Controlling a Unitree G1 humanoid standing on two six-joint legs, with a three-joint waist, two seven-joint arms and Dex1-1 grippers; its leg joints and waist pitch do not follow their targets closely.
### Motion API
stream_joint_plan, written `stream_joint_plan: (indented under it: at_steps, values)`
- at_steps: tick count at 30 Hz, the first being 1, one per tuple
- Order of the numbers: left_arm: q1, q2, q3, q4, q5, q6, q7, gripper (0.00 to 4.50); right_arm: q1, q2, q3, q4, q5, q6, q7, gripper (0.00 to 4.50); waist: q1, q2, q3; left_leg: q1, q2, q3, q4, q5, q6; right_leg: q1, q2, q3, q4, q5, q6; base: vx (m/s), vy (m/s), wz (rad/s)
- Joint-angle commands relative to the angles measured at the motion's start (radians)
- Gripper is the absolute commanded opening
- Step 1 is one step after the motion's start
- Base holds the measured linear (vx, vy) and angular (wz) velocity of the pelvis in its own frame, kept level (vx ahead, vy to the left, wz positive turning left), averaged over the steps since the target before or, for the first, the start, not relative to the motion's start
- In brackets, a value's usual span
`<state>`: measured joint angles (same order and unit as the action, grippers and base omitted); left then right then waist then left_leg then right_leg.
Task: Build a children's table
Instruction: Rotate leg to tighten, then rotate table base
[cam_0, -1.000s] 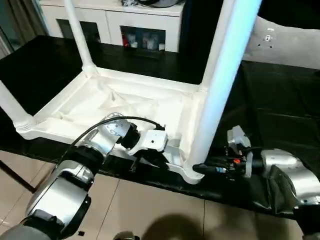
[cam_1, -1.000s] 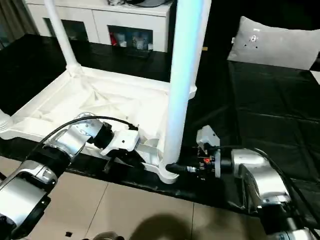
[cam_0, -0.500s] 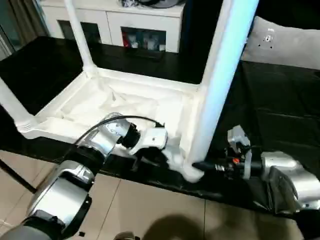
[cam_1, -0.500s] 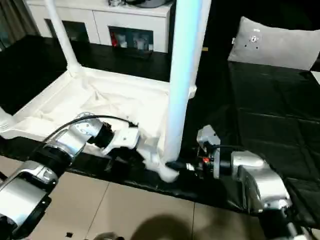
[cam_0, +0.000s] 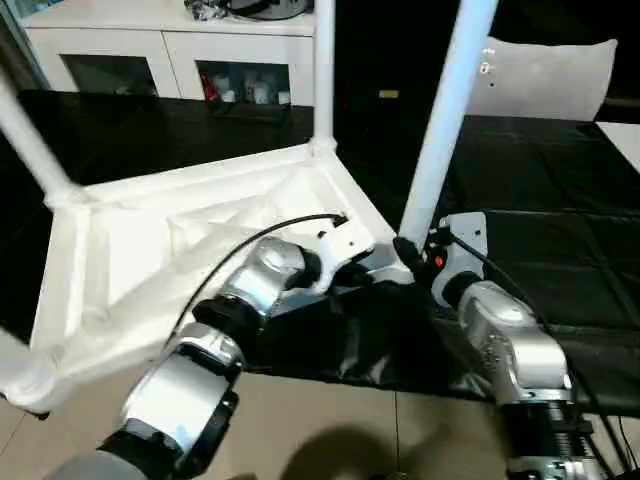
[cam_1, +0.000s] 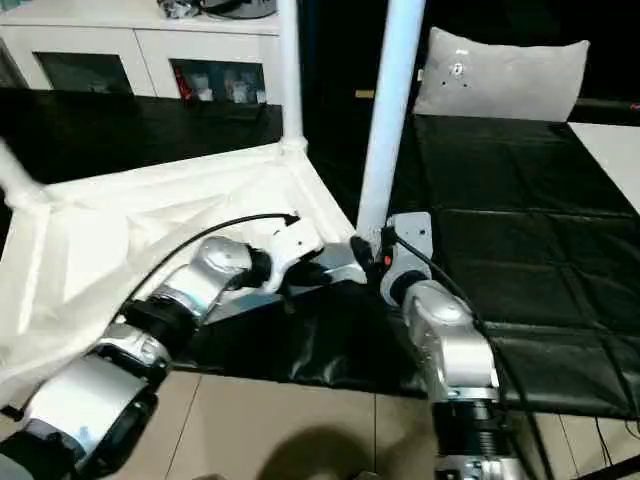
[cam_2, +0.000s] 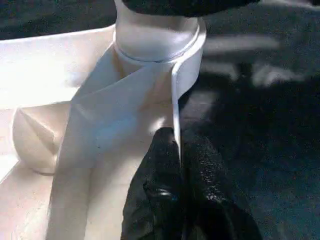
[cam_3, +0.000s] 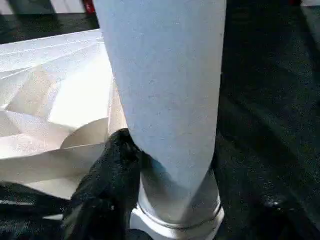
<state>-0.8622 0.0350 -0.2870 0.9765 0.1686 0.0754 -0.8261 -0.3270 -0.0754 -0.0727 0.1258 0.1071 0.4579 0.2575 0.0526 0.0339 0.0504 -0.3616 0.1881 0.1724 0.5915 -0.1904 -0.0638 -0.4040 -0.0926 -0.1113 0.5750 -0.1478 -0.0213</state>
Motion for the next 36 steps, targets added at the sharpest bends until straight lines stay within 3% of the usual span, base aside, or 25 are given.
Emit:
stream_joint_plan:
  at_steps: [1,5,9,14,18,21,22,23,24,27,30,35,36]
  values:
    - [-0.031,-0.034,-0.002,-0.039,-0.016,-0.016,0.005,0.00,0.004,0.021,0.054,-0.006,-0.010,0.004,0.015,2.70,0.006,-0.007,-0.077,-0.001,0.030,-0.012,-0.063,-0.131,0.082,0.063,-0.060,0.049,-0.064,-0.209,-0.180,0.000,0.000,0.00]
    - [-0.026,0.004,-0.016,-0.032,0.005,-0.053,-0.020,0.00,0.028,-0.035,0.070,-0.022,-0.040,-0.054,0.036,3.02,0.012,-0.008,-0.074,-0.002,0.031,-0.010,-0.064,-0.128,0.089,0.065,-0.063,0.049,-0.066,-0.221,-0.182,0.000,0.000,0.00]
    - [-0.029,0.056,-0.025,0.000,0.020,-0.122,-0.067,0.00,0.089,-0.135,0.048,-0.077,0.005,-0.064,0.157,3.38,0.015,-0.012,-0.070,-0.003,0.030,-0.009,-0.064,-0.160,0.101,0.069,-0.062,0.050,-0.073,-0.262,-0.164,0.000,0.000,0.00]
    - [-0.064,0.073,-0.011,0.061,0.030,-0.204,-0.015,0.00,0.143,-0.190,0.009,-0.126,0.038,-0.075,0.229,3.81,0.015,-0.013,-0.068,-0.001,0.029,-0.009,-0.064,-0.187,0.096,0.065,-0.059,0.047,-0.082,-0.323,-0.134,0.000,0.000,0.00]
    - [-0.092,0.065,0.007,0.085,0.017,-0.296,0.025,0.00,0.172,-0.219,-0.010,-0.178,0.098,-0.078,0.284,4.14,0.014,-0.012,-0.070,-0.003,0.032,-0.012,-0.064,-0.181,0.097,0.065,-0.061,0.047,-0.077,-0.307,-0.145,0.000,0.000,0.00]
    - [-0.095,0.053,0.020,0.090,-0.006,-0.295,0.013,0.00,0.174,-0.230,0.009,-0.207,0.107,-0.098,0.314,4.36,0.015,-0.013,-0.074,-0.006,0.032,-0.011,-0.061,-0.160,0.109,0.068,-0.061,0.047,-0.070,-0.259,-0.160,0.000,0.000,0.00]
    - [-0.093,0.051,0.022,0.090,-0.012,-0.292,0.002,0.00,0.173,-0.230,0.014,-0.215,0.114,-0.086,0.320,4.45,0.016,-0.013,-0.073,-0.005,0.032,-0.011,-0.060,-0.155,0.111,0.066,-0.061,0.047,-0.071,-0.256,-0.162,0.000,0.000,0.00]
    - [-0.083,0.043,0.030,0.094,-0.035,-0.272,-0.061,0.00,0.167,-0.224,0.031,-0.245,0.132,-0.024,0.325,4.45,0.018,-0.011,-0.074,-0.006,0.031,-0.011,-0.060,-0.144,0.115,0.067,-0.062,0.047,-0.069,-0.247,-0.168,0.000,0.000,0.00]
    - [-0.076,0.039,0.034,0.087,-0.049,-0.241,-0.099,0.43,0.160,-0.216,0.033,-0.252,0.151,-0.003,0.334,4.50,0.021,-0.011,-0.076,-0.006,0.032,-0.011,-0.059,-0.123,0.121,0.068,-0.063,0.047,-0.066,-0.227,-0.178,0.000,0.000,0.00]
    - [-0.061,0.038,0.037,0.074,-0.067,-0.200,-0.143,0.67,0.145,-0.203,0.038,-0.255,0.184,0.013,0.350,4.50,0.023,-0.012,-0.074,-0.004,0.035,-0.011,-0.060,-0.134,0.123,0.065,-0.064,0.049,-0.063,-0.202,-0.204,0.000,0.000,0.00]
    - [-0.044,0.051,0.044,0.051,-0.068,-0.181,-0.108,0.93,0.121,-0.192,0.048,-0.256,0.203,0.012,0.362,4.50,0.030,-0.012,-0.072,-0.003,0.038,-0.010,-0.062,-0.150,0.109,0.066,-0.067,0.050,-0.062,-0.223,-0.204,0.000,0.000,0.00]
    - [-0.020,0.097,0.072,0.007,-0.075,-0.140,-0.088,1.25,0.105,-0.180,0.056,-0.283,0.224,0.032,0.365,4.50,0.030,-0.010,-0.065,-0.001,0.033,-0.011,-0.066,-0.186,0.082,0.064,-0.066,0.047,-0.078,-0.364,-0.144,0.000,0.000,0.00]
    - [0.009,0.137,0.087,-0.046,-0.085,-0.110,-0.102,1.36,0.097,-0.177,0.064,-0.291,0.231,0.042,0.369,4.50,0.029,-0.010,-0.066,-0.002,0.032,-0.010,-0.066,-0.180,0.077,0.063,-0.063,0.046,-0.081,-0.377,-0.127,0.000,0.000,0.00]
